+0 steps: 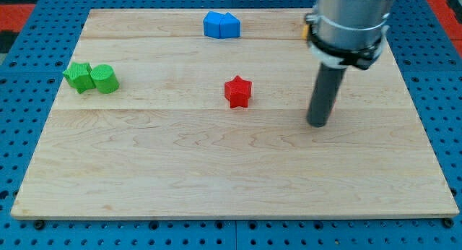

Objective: Push the red star to the left of the red circle

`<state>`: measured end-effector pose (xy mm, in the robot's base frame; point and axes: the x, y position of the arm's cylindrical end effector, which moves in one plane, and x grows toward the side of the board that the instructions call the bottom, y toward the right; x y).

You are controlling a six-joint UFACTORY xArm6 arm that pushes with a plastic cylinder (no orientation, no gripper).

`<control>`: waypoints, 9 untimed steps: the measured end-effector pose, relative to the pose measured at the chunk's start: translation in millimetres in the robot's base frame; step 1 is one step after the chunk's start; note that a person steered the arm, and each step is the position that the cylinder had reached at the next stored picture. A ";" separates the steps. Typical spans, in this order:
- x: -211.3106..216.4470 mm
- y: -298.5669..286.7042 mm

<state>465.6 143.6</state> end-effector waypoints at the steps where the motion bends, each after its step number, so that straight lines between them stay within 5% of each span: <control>1: 6.0 1.4; 4: -3.6 -211.1; 6: -64.9 -165.8; 7: -59.2 -97.5; 9: -55.0 -112.1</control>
<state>410.6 31.5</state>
